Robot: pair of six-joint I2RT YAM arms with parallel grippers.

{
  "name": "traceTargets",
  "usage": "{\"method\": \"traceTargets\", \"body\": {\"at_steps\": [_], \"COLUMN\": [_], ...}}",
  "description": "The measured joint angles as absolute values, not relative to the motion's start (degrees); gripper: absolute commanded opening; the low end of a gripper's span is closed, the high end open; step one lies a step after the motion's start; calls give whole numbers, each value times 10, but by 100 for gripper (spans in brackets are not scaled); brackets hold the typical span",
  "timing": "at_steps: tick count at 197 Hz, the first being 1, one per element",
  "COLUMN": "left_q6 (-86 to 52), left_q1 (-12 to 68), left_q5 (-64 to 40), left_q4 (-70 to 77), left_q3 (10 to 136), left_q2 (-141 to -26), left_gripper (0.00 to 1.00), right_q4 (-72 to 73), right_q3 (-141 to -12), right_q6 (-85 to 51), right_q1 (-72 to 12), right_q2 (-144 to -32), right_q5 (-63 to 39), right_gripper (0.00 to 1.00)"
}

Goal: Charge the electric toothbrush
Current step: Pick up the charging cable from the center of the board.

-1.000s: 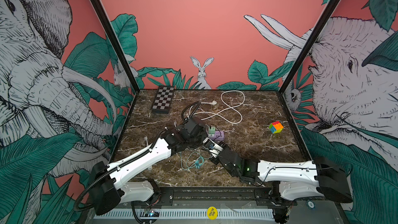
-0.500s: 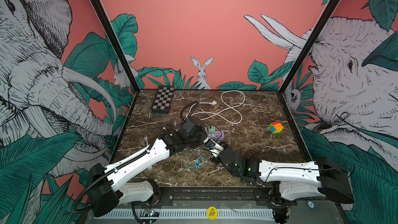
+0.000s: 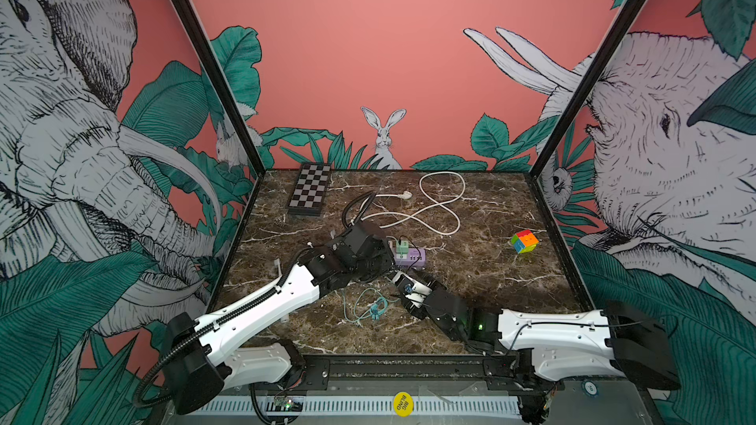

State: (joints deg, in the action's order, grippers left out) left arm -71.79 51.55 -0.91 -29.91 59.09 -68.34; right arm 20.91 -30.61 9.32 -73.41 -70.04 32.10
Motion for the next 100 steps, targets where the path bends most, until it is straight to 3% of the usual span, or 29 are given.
{"method": "traceTargets", "body": {"at_steps": [51,100], "left_q6": [-719,-720], "left_q1": [515,515], "left_q5": [-11,-13], "left_q4": [-299,-299], "left_q3": [591,591], "left_q2": [-683,-683], "left_gripper": [0,0], "right_q4": [255,291], "right_q3": [-307,-307], "right_q6": [143,185], "right_q1": [-734,-734], "right_q2": [-719,-737], "right_q5": [326,334], "right_gripper": [59,49]}}
